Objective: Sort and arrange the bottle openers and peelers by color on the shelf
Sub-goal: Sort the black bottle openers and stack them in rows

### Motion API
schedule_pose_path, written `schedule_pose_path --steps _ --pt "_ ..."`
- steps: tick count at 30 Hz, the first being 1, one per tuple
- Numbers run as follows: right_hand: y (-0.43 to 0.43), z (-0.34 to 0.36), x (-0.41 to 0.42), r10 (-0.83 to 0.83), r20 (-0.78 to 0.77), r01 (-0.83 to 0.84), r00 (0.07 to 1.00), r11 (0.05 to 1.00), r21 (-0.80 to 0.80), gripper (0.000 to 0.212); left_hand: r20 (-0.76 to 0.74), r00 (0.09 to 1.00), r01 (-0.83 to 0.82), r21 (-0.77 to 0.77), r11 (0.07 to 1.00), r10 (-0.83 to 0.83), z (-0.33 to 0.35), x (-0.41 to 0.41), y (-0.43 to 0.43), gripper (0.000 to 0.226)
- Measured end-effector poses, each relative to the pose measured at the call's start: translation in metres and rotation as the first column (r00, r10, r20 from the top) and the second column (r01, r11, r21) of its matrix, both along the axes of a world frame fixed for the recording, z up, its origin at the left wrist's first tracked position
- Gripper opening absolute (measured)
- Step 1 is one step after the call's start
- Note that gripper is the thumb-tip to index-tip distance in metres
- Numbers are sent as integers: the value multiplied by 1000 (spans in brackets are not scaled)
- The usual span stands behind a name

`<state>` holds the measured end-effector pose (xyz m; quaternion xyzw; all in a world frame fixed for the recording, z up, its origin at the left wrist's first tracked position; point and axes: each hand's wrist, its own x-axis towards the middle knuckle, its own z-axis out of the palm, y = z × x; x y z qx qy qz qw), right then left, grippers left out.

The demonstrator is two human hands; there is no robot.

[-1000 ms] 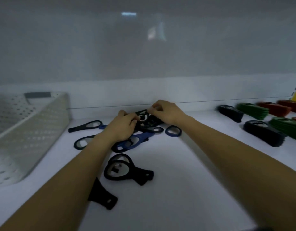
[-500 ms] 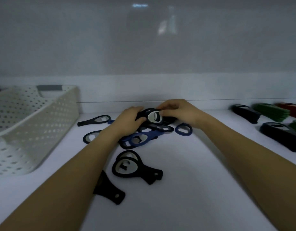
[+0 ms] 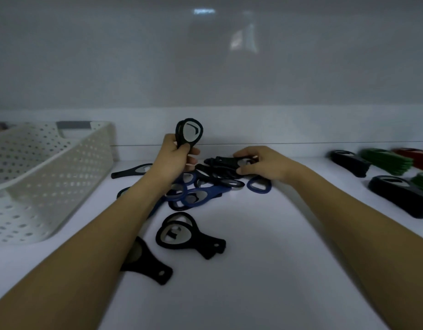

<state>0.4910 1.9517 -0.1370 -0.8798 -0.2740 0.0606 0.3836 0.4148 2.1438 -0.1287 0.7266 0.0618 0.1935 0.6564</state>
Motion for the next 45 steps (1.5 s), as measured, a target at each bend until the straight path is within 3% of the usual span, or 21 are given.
schedule_pose_path --steps 2,5,8,13,19,23,26,31,36,39,41,45 --pt "-1 3 0 -40 -13 42 999 992 116 42 -43 999 -11 -49 999 9 0 0 4 13" --pt "-1 6 0 -11 -156 57 988 954 294 42 -86 996 -32 -41 999 28 0 1 12 15" --pt "1 4 -1 15 -242 68 970 942 329 44 -109 994 -29 -27 999 25 -1 3 16 15" --pt "4 4 -2 3 -175 65 985 924 378 46 -141 990 0 -26 1000 -4 -2 3 15 15" --pt "10 19 -10 124 -211 13 970 836 548 43 -150 988 -4 94 996 18 0 3 21 25" --pt "12 30 -18 281 -300 -8 912 741 671 43 -204 968 164 75 984 -146 6 -4 16 32" --pt "18 37 -25 327 -281 -20 902 682 731 44 -239 901 360 -57 931 -363 12 -10 8 25" --pt "29 35 -28 214 -206 13 955 663 749 43 -220 786 523 -259 812 -577 15 -15 4 20" --pt "33 31 -28 88 -184 94 979 608 789 39 -225 797 480 -326 814 -560 14 -14 6 17" --pt "25 35 -27 196 -288 136 938 554 821 40 -233 850 344 -432 834 -472 13 -12 9 17" --pt "23 34 -28 236 -328 132 915 594 794 41 -206 883 277 -496 823 -421 14 -12 11 17" --pt "28 22 -26 156 -277 31 948 821 570 46 -203 849 339 -497 799 -487 15 -14 12 22"
